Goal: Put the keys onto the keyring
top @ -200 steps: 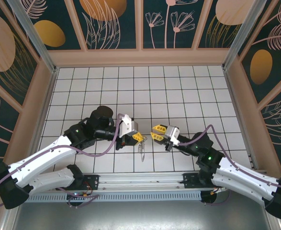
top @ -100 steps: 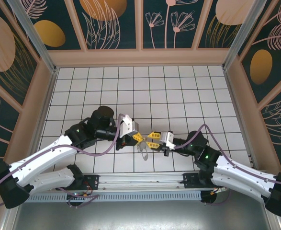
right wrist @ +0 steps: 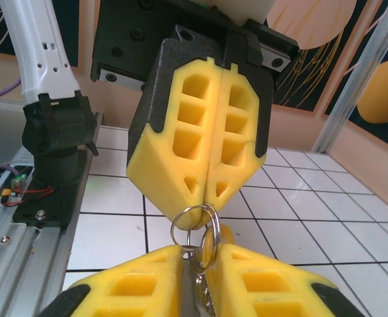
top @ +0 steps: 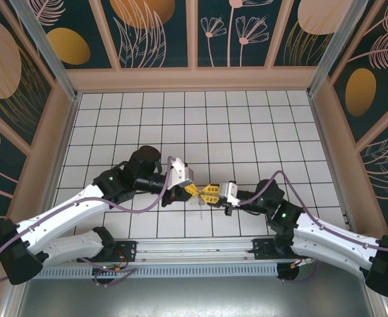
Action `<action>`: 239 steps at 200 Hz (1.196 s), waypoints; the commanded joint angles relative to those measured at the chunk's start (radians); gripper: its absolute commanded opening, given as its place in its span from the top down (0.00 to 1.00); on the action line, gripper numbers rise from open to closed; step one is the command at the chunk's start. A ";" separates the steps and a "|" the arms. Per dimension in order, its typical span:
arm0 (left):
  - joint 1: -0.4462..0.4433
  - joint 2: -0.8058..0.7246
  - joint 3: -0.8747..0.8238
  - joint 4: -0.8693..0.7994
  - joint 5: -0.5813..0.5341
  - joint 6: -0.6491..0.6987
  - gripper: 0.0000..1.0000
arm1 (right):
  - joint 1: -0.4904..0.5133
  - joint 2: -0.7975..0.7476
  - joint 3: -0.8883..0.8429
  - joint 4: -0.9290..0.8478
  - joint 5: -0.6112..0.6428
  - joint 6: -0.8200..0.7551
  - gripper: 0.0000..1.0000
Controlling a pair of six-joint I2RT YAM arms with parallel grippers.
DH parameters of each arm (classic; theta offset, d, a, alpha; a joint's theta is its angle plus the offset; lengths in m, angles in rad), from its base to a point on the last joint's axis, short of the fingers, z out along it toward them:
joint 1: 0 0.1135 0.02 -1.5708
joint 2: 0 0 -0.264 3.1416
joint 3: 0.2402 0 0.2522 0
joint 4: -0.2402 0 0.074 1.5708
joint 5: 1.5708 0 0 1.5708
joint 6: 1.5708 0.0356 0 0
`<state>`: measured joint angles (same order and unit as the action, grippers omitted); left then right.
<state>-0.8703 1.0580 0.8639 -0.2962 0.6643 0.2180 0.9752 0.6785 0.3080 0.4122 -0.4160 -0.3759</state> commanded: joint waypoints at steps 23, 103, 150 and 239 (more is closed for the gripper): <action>-0.005 -0.005 0.004 0.054 0.005 -0.006 1.00 | 0.007 0.000 0.027 0.079 0.057 0.001 1.00; -0.004 -0.063 -0.169 0.445 0.083 -0.185 0.87 | -0.025 -0.080 -0.084 0.361 -0.029 0.146 1.00; -0.005 -0.079 -0.204 0.525 0.078 -0.219 0.85 | -0.040 -0.064 -0.132 0.511 -0.038 0.216 1.00; -0.005 -0.084 -0.203 0.588 0.094 -0.238 0.87 | -0.044 -0.017 -0.128 0.507 -0.036 0.233 1.00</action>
<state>-0.8715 0.9878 0.6598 0.2337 0.7338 -0.0059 0.9363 0.6540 0.1791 0.8528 -0.4397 -0.1680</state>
